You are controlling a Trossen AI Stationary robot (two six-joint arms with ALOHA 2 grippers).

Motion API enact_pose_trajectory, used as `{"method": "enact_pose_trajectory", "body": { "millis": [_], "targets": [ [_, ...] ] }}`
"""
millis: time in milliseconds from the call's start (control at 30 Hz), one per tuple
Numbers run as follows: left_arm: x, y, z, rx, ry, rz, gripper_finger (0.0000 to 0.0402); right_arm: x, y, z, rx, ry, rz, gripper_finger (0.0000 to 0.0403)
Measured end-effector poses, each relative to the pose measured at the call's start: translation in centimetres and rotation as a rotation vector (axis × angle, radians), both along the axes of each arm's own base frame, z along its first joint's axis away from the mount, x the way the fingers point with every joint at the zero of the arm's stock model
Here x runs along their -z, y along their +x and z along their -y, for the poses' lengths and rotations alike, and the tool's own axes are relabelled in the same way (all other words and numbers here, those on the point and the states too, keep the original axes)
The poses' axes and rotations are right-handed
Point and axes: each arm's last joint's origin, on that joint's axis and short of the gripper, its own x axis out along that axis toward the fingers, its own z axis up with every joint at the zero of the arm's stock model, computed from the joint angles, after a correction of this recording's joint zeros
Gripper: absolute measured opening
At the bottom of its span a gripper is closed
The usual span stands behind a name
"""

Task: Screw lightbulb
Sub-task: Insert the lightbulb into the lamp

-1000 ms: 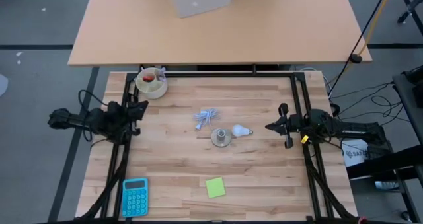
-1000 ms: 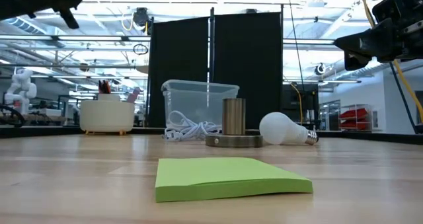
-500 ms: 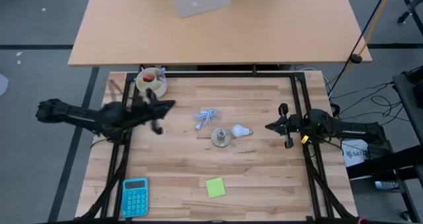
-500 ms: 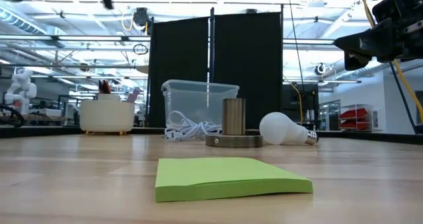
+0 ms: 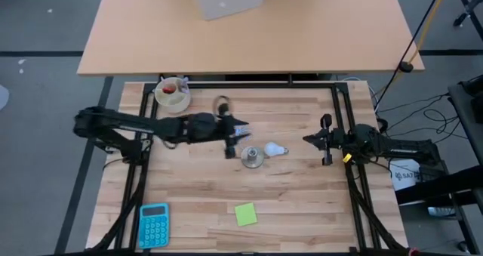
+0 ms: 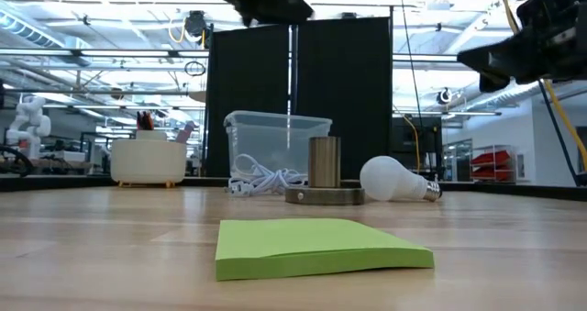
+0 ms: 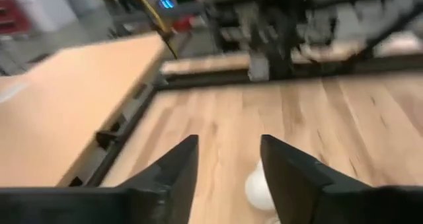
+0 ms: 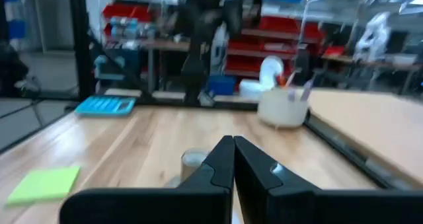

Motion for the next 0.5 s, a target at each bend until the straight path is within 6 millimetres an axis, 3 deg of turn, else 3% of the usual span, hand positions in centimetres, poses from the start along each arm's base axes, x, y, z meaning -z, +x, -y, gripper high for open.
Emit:
{"method": "enact_pose_trajectory", "body": {
  "millis": [133, 300, 500],
  "targets": [
    [0.4, 3.4, -1.0, 0.004, 0.055, -0.144, 0.0217, 0.1, 0.0, 0.0, -0.009, 0.006, -0.006, 0.0004],
    [0.6, 7.3, -2.6, 0.059, -0.022, -0.255, 0.0258, -0.1, 0.0, 0.0, -0.005, 0.005, 0.011, 0.0004],
    [2.3, 11.0, -3.3, 0.060, -0.041, -0.429, 0.0281, -0.7, -0.1, 0.0, -0.001, 0.002, 0.070, 0.0004]
  ]
}}
